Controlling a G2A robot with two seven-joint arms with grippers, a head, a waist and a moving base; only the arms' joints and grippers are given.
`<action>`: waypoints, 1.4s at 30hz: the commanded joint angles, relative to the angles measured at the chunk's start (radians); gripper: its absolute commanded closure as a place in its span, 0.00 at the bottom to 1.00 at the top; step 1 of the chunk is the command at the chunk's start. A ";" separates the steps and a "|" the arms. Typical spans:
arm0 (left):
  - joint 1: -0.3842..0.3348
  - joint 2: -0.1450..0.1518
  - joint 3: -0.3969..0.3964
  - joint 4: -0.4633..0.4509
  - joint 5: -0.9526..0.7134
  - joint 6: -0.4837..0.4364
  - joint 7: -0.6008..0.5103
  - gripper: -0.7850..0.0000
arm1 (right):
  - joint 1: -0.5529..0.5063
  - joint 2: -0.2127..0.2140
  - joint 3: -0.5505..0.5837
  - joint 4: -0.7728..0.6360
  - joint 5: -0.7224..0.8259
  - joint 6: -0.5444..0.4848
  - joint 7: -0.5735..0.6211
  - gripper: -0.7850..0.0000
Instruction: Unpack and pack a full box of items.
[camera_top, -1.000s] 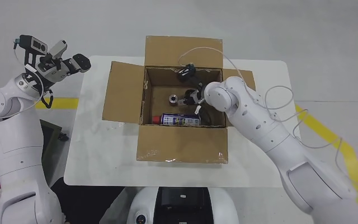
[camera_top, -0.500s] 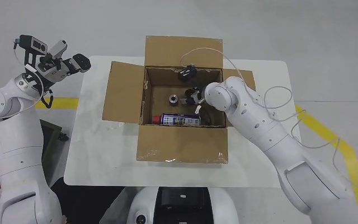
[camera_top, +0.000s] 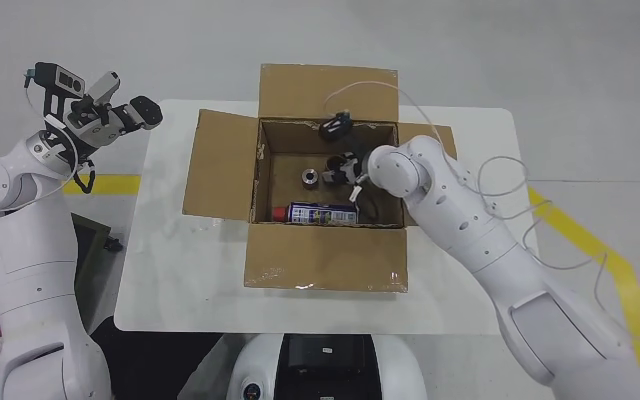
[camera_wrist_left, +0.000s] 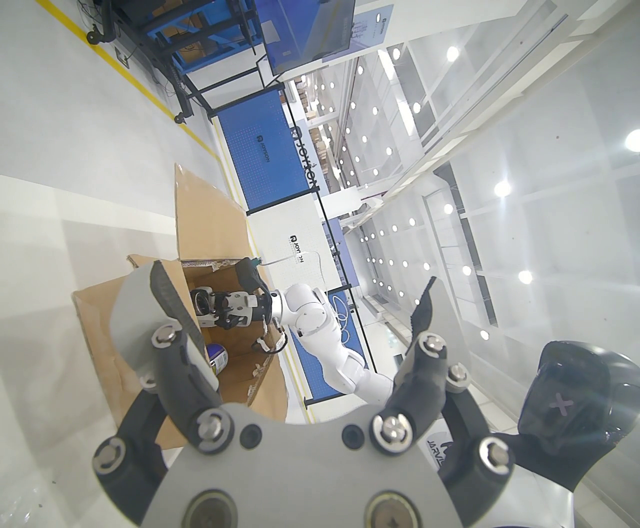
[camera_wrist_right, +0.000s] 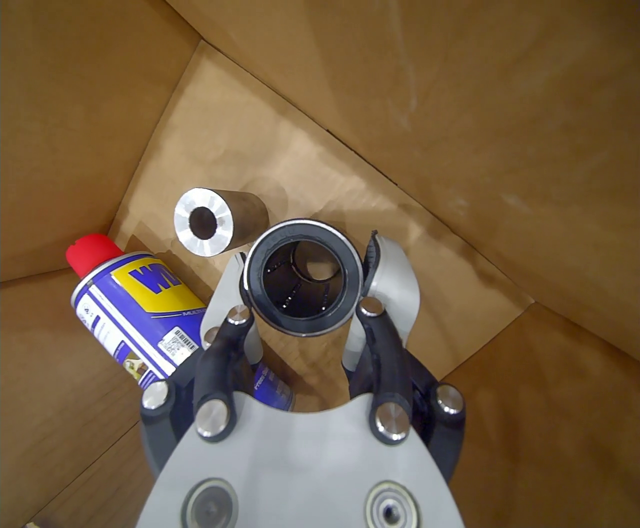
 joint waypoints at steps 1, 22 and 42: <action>0.000 0.000 0.000 0.000 0.000 0.000 0.000 0.00 | -0.006 0.004 0.013 -0.017 -0.003 -0.001 0.005 1.00; 0.000 0.000 0.000 0.000 0.000 0.000 0.000 0.00 | -0.193 0.089 0.243 -0.437 -0.050 -0.014 0.151 1.00; 0.000 0.000 0.000 0.000 0.000 0.000 0.000 0.00 | -0.341 0.143 0.473 -0.722 -0.020 0.058 0.206 1.00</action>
